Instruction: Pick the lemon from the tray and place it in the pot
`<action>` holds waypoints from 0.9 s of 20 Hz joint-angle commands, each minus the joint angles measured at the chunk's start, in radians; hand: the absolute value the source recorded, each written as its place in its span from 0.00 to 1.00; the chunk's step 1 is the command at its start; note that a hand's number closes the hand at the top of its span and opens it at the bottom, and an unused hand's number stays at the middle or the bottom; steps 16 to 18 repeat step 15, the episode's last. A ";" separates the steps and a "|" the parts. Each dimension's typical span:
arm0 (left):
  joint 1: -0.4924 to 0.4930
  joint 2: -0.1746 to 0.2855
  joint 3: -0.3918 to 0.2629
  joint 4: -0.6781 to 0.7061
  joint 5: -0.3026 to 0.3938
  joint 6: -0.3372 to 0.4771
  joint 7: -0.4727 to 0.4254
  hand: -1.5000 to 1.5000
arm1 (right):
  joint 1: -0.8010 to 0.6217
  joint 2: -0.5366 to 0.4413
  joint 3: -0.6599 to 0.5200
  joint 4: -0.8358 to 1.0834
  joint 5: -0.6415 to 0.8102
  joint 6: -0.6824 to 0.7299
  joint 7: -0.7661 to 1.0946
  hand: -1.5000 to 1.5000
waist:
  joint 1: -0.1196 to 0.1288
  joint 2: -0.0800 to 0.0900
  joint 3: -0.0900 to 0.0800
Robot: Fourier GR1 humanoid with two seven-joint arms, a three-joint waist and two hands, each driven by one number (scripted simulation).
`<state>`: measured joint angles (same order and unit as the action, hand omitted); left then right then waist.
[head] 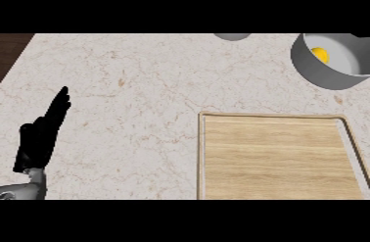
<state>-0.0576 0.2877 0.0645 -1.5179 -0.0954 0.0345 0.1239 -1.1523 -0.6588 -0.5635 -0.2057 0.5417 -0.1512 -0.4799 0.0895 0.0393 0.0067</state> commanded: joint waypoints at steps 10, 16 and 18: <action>-0.003 -0.004 0.018 -0.005 -0.005 0.013 0.038 0.50 | 0.086 -0.151 -0.137 0.059 -0.157 0.354 -0.074 0.00 | -0.042 -0.015 -0.002; 0.074 0.000 0.026 -0.024 0.009 -0.013 -0.028 0.50 | 0.209 -0.199 -0.179 0.061 -0.203 0.423 -0.158 0.00 | -0.043 -0.016 -0.002; 0.074 0.000 0.026 -0.024 0.009 -0.013 -0.028 0.50 | 0.209 -0.199 -0.179 0.061 -0.203 0.423 -0.158 0.00 | -0.043 -0.016 -0.002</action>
